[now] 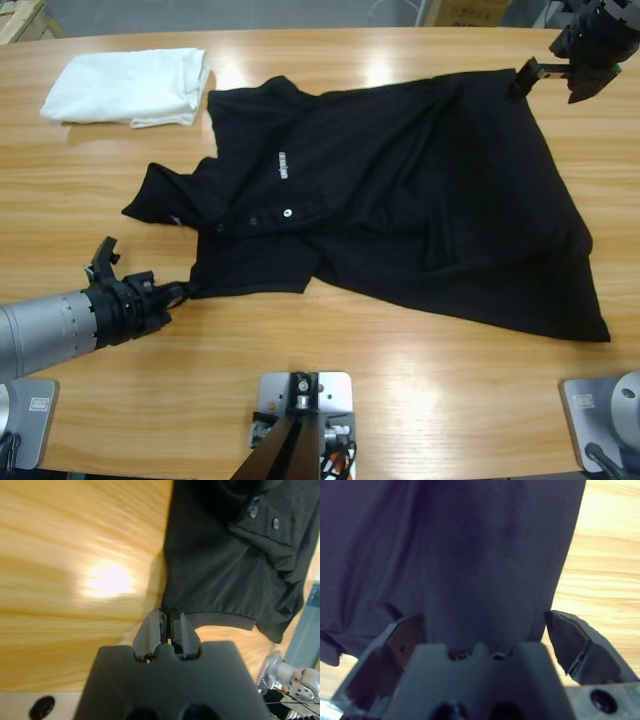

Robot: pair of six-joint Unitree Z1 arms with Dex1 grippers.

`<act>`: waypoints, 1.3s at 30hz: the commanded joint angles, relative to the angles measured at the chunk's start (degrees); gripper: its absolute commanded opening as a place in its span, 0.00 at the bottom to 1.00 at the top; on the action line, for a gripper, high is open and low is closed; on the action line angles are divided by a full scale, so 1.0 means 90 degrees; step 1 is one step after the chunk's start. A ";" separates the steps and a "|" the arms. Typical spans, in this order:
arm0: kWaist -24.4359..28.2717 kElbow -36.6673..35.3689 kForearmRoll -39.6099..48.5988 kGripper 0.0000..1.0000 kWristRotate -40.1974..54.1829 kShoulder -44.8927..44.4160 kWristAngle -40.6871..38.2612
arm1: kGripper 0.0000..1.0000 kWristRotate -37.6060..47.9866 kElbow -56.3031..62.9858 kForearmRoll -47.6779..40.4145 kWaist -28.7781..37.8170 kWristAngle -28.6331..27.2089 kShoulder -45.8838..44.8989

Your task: Fold clothes

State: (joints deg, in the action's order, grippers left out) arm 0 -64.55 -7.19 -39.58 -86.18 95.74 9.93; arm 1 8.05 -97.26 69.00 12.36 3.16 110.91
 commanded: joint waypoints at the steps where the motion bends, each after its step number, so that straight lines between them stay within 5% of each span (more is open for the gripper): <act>1: -0.0131 -0.0244 0.1853 0.00 -0.0033 -0.1364 -0.0072 | 1.00 -0.0075 -0.0014 -0.0065 -0.0054 0.0368 -0.0105; 4: -0.0143 -0.0588 0.2810 0.00 -0.0033 -0.1847 -0.0031 | 1.00 -0.0168 -0.0029 -0.0194 0.0010 0.0921 0.0118; 9: -0.0143 -0.0934 0.3070 0.00 -0.0004 -0.1712 -0.0047 | 1.00 -0.0270 -0.1062 -0.0319 0.0832 0.2290 0.1057; 25: -0.0211 -0.1420 0.3099 0.00 0.0025 -0.1253 -0.0185 | 1.00 -0.0071 -0.4836 0.0761 0.1879 0.0561 0.4332; 39: -0.0387 -0.1428 0.3099 0.00 0.0000 -0.1233 -0.0332 | 1.00 0.0406 -0.6635 0.0911 0.1608 -0.0194 0.5573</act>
State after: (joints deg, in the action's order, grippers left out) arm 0 -65.85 -19.82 -12.39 -86.18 83.23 7.92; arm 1 9.40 -150.37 76.15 28.92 4.84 152.78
